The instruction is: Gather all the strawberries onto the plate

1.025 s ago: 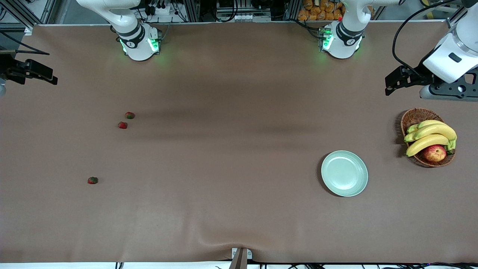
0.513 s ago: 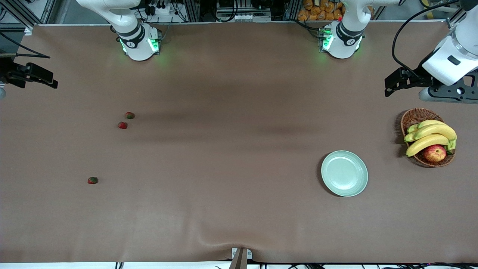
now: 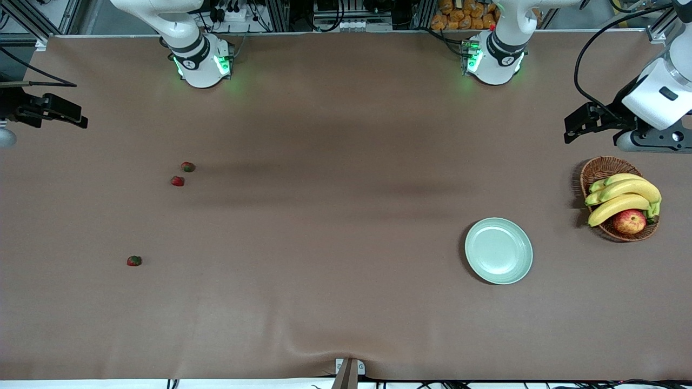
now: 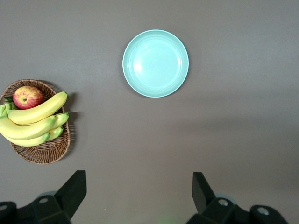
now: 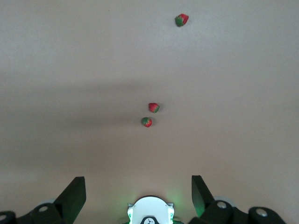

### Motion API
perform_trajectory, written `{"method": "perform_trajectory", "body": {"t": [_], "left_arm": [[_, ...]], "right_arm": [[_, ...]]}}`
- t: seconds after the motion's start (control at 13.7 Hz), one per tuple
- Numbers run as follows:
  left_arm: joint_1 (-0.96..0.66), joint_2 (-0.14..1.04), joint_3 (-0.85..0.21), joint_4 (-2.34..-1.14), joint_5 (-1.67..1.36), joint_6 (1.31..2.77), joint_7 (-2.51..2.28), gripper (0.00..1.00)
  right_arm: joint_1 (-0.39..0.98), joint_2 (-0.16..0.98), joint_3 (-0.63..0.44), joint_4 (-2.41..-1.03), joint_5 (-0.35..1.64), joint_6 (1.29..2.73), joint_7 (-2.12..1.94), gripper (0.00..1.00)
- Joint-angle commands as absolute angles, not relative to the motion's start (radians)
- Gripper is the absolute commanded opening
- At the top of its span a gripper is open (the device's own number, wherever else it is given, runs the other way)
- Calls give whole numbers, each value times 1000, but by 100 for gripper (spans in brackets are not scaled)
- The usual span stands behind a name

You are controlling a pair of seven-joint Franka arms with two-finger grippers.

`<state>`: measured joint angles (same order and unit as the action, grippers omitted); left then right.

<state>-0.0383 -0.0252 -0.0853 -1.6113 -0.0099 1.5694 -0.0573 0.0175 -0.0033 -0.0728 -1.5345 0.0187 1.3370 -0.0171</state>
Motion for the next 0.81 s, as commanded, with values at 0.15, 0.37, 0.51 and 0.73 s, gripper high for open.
{"method": "perform_trajectory", "body": {"t": [0.15, 0.37, 0.51, 0.73], "left_arm": [[-35, -2, -89, -1594, -12, 1562, -38, 100], [-35, -2, -89, -1592, -14, 1562, -41, 100], [-35, 0, -89, -1592, -14, 1562, -41, 100], [-35, 0, -89, -1594, -14, 1562, -41, 100]], "right_arm": [[0, -5, -57, -1531, 49, 1318, 43, 100], [5, -6, -55, -1531, 51, 1309, 46, 100], [5, -5, -57, -1534, 51, 1308, 49, 100], [5, -6, -57, -1534, 49, 1307, 49, 100]]}}
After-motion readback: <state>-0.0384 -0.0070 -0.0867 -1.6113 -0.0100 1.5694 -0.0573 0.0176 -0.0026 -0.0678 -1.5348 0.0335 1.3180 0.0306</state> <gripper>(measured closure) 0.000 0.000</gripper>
